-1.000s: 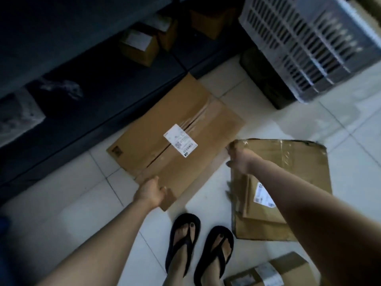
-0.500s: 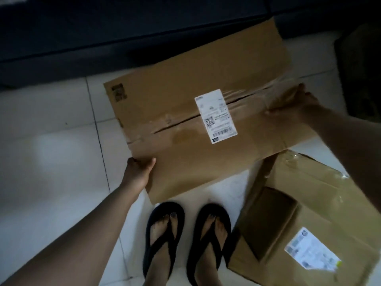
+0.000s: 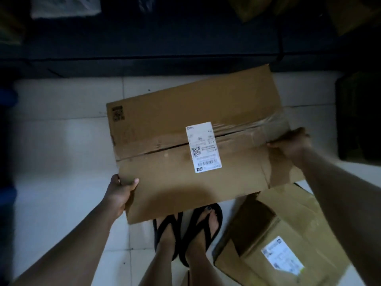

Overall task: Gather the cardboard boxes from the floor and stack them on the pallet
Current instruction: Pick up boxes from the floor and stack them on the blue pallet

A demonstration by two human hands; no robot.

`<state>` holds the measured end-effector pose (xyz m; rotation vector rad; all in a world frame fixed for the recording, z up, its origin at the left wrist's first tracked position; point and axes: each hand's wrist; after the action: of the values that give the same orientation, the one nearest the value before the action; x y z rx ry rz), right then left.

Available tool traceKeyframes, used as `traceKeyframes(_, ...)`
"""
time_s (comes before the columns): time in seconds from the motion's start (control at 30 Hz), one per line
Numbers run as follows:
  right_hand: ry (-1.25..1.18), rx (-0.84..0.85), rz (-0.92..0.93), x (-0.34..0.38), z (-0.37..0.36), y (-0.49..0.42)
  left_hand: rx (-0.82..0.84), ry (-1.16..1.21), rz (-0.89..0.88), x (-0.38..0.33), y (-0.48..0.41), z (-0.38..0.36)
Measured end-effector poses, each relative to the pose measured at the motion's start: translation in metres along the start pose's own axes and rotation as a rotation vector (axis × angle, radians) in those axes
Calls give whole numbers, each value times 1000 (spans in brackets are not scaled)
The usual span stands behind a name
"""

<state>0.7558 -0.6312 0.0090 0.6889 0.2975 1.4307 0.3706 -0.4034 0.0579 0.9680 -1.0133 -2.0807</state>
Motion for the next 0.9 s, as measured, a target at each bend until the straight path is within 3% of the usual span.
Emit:
traceKeyframes(0.13, -49, -22, 20, 25, 24, 55, 1, -11, -61, -38, 35, 77)
traceKeyframes(0.3, -206, -29, -8, 116, 82, 211, -1, -1, -147, -93, 76, 176)
traceKeyframes(0.5, -256, -19, 52, 207, 82, 343, -31, 11, -164, -140, 100, 325)
traceKeyframes(0.9, -351, 49, 103, 423, -105, 600, -111, 13, -334, -240, -21, 685)
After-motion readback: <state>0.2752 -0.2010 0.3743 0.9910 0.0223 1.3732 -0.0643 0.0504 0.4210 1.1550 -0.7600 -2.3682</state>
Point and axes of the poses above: each hand's wrist, its own y-axis away from the middle knuckle, its own z-axis out of the back of the hand, x = y × z, and after that the axes turned 5 degrees about -x, right-handed
